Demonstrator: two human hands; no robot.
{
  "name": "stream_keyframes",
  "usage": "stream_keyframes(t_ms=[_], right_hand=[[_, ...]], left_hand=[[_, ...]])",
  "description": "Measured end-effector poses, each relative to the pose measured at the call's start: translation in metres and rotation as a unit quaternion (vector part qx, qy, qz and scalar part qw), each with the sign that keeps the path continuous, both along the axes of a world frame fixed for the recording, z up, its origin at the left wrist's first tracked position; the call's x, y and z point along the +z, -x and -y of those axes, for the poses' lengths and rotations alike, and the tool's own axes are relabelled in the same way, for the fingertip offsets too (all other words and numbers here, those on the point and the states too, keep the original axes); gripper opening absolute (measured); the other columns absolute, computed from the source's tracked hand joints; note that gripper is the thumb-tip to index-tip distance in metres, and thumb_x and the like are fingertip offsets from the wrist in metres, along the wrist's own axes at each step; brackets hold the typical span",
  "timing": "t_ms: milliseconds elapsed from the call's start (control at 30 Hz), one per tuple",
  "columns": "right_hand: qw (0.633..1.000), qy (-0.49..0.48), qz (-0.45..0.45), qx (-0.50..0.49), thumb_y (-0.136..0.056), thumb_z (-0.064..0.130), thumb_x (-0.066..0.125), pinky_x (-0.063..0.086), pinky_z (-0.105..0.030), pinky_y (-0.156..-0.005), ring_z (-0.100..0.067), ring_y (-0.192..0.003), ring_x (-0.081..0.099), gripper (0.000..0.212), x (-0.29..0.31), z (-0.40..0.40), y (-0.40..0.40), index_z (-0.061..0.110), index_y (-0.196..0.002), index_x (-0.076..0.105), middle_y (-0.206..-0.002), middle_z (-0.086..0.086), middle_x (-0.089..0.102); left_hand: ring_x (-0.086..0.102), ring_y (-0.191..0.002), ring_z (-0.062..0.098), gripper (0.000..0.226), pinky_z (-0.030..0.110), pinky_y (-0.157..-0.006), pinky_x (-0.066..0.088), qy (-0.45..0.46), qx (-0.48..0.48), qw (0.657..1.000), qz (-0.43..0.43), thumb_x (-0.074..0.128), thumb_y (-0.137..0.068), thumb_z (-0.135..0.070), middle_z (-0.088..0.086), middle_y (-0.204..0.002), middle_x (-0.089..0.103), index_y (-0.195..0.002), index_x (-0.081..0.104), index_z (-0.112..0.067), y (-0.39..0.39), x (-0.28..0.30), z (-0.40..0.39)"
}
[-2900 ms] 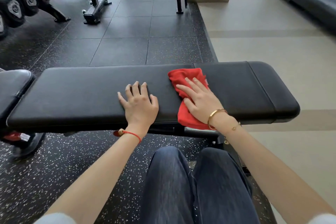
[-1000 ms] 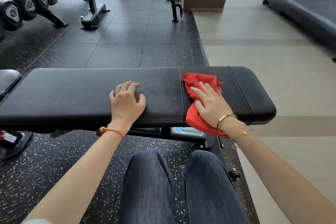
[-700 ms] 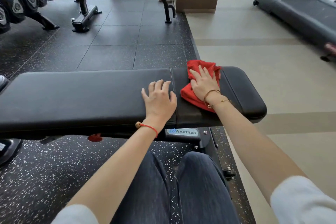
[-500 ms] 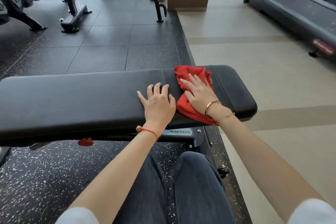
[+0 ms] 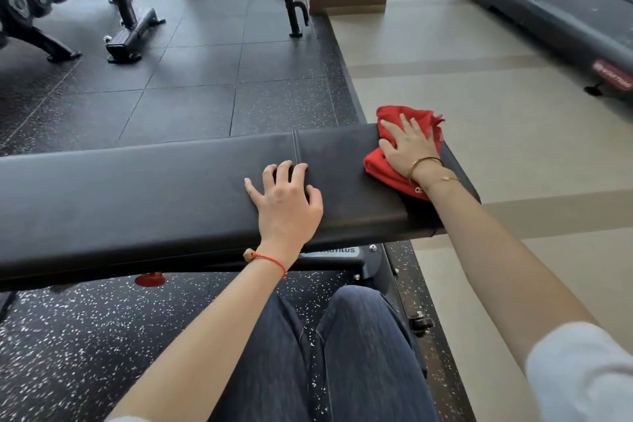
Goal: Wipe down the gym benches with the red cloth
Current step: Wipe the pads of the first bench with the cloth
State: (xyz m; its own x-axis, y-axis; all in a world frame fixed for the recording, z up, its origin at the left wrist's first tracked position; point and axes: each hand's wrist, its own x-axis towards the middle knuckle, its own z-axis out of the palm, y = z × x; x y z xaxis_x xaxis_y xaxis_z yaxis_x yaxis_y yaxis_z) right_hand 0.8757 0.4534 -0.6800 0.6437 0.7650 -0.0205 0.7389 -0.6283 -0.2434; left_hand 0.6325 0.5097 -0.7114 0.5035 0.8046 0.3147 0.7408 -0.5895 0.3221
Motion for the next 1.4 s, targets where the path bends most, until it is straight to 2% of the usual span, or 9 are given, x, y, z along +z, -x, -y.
stream_keyframes(t_ms=[100,200,333,533,767,1033,1133,1200,1400], right_hand=[[1.0,-0.01,0.002,0.026,-0.095,0.05,0.037,-0.001,-0.044,-0.119,-0.023,-0.149,0.006,0.053,-0.001,0.019,0.012,0.04,-0.147,0.028,-0.161,-0.002,0.009],[0.998,-0.032,0.027,0.038,-0.095,0.046,0.038,0.0,-0.044,-0.12,-0.023,-0.148,0.008,0.052,-0.011,0.06,0.028,0.042,-0.146,0.029,-0.161,-0.001,0.011],[0.998,-0.06,0.034,-0.016,-0.096,0.04,0.036,0.004,-0.043,-0.119,-0.023,-0.148,0.01,0.05,-0.021,0.097,0.03,0.043,-0.145,0.028,-0.16,-0.001,0.015],[0.997,-0.017,-0.013,-0.071,-0.099,0.037,0.028,0.001,-0.044,-0.12,-0.028,-0.148,0.008,0.05,-0.01,0.052,-0.019,0.039,-0.148,0.022,-0.161,-0.006,0.008],[0.999,-0.02,0.015,0.046,-0.1,0.027,0.03,0.005,-0.042,-0.119,-0.024,-0.147,0.012,0.052,-0.002,-0.015,0.006,0.029,-0.151,0.023,-0.161,-0.009,0.011],[0.974,-0.053,0.046,0.213,-0.099,0.027,0.034,0.006,-0.039,-0.12,-0.019,-0.148,0.012,0.053,-0.011,0.043,0.082,0.032,-0.151,0.021,-0.16,-0.002,0.014],[0.98,-0.054,0.023,0.19,-0.099,0.029,0.034,0.003,-0.037,-0.121,-0.019,-0.148,0.009,0.052,-0.01,0.048,0.079,0.035,-0.15,0.022,-0.161,0.0,0.014],[0.986,-0.048,0.01,0.162,-0.1,0.03,0.033,0.0,-0.037,-0.121,-0.019,-0.149,0.007,0.052,-0.009,0.038,0.074,0.035,-0.15,0.022,-0.161,0.0,0.011],[0.993,-0.027,0.007,0.111,-0.1,0.031,0.028,-0.001,-0.043,-0.12,-0.022,-0.149,0.004,0.051,-0.01,-0.006,0.067,0.035,-0.15,0.02,-0.162,-0.001,0.007]], left_hand=[[0.04,-0.132,0.023,0.043,0.068,-0.111,0.022,-0.004,-0.003,1.0,0.007,0.042,-0.088,-0.036,-0.002,-0.136,0.053,-0.129,0.053,-0.027,0.001,-0.001,-0.001],[0.04,-0.132,0.022,0.043,0.068,-0.112,0.021,-0.003,-0.006,1.0,0.012,0.045,-0.089,-0.035,-0.002,-0.136,0.053,-0.13,0.054,-0.026,0.002,-0.002,-0.001],[0.039,-0.133,0.022,0.043,0.067,-0.113,0.02,-0.003,-0.007,1.0,0.009,0.046,-0.091,-0.034,-0.002,-0.138,0.052,-0.132,0.053,-0.026,0.003,-0.003,-0.001],[0.038,-0.134,0.024,0.043,0.069,-0.112,0.019,-0.004,-0.003,1.0,-0.002,0.046,-0.091,-0.032,-0.001,-0.139,0.052,-0.132,0.052,-0.025,0.0,-0.002,0.002],[0.04,-0.132,0.024,0.042,0.069,-0.112,0.021,-0.003,-0.003,1.0,0.002,0.046,-0.089,-0.033,-0.002,-0.136,0.054,-0.13,0.054,-0.026,-0.001,0.001,0.001],[0.039,-0.134,0.02,0.044,0.066,-0.115,0.017,0.017,0.001,1.0,0.024,0.047,-0.091,-0.031,-0.006,-0.138,0.054,-0.133,0.053,-0.023,0.0,0.002,0.001],[0.036,-0.138,0.019,0.042,0.062,-0.117,0.012,0.045,-0.017,0.998,0.04,0.048,-0.093,-0.03,-0.005,-0.143,0.051,-0.134,0.054,-0.021,0.005,0.006,0.001],[0.036,-0.139,0.02,0.042,0.059,-0.118,0.015,0.049,-0.032,0.997,0.05,0.049,-0.094,-0.028,0.0,-0.144,0.05,-0.134,0.054,-0.019,0.013,0.009,-0.002],[0.042,-0.134,0.028,0.042,0.056,-0.116,0.023,-0.039,-0.002,0.999,0.002,0.053,-0.092,-0.022,0.007,-0.14,0.054,-0.133,0.057,-0.013,0.073,0.013,-0.033]])
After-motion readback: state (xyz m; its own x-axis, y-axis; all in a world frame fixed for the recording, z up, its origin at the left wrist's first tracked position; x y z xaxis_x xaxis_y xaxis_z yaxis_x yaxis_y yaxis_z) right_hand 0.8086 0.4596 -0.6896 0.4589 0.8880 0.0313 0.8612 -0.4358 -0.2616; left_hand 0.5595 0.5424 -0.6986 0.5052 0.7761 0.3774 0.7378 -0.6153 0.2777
